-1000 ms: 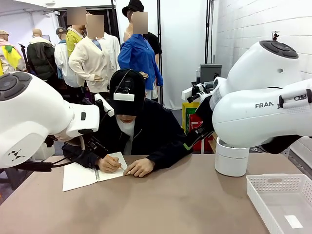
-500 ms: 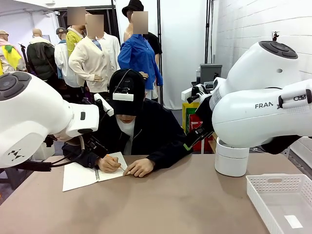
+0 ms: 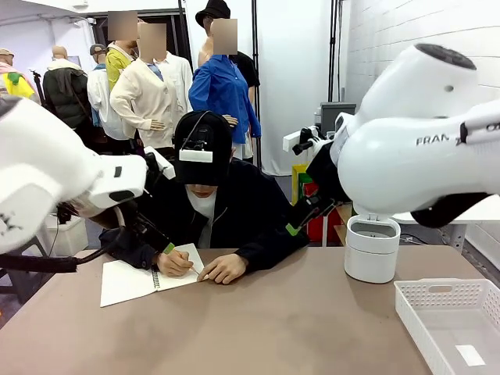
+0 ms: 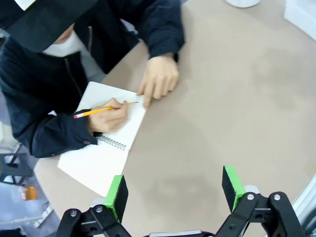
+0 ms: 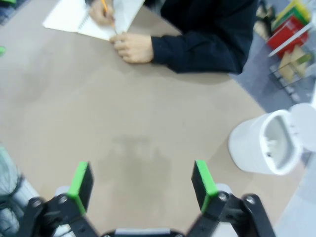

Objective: Sort the paper based on its condition.
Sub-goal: If a person hands you a paper, place it in the Organizing basket , and if it's crumpled, put it in the Trash can.

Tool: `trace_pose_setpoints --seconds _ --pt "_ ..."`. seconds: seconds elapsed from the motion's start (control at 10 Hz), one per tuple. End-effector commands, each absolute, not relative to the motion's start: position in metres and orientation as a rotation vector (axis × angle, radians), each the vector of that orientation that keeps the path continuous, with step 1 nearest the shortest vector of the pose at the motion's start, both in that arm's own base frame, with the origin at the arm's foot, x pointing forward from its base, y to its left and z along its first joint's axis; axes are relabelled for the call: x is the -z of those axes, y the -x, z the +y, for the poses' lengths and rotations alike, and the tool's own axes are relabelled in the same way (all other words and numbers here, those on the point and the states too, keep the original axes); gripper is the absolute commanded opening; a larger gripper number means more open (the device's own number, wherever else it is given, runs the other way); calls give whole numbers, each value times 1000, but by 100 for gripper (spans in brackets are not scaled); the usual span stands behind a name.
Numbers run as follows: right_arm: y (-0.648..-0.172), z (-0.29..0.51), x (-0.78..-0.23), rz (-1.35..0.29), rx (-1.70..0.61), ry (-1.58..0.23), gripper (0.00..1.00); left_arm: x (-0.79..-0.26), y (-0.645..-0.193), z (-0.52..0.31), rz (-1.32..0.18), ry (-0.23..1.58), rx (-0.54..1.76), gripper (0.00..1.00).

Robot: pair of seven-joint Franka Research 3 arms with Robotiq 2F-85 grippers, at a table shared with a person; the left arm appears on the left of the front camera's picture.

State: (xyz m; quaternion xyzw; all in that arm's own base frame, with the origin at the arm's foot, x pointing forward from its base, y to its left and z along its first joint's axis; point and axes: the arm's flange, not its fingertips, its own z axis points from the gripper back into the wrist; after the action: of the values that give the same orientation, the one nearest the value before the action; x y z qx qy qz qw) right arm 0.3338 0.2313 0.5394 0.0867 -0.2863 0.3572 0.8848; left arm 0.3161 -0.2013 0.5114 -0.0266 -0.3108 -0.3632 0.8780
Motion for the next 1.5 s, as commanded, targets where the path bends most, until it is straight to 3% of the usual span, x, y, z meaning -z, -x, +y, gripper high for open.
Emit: trace_pose_setpoints --seconds 0.0,0.5,1.4 --pt "-337 227 -553 -584 -797 -186 100 -548 -299 -172 -620 91 773 100" --pt "-326 206 -607 -633 -797 -227 100 -602 -251 -116 -712 26 701 100" --pt "-351 187 -661 -680 -718 -211 100 -656 -287 -60 -882 83 589 100"
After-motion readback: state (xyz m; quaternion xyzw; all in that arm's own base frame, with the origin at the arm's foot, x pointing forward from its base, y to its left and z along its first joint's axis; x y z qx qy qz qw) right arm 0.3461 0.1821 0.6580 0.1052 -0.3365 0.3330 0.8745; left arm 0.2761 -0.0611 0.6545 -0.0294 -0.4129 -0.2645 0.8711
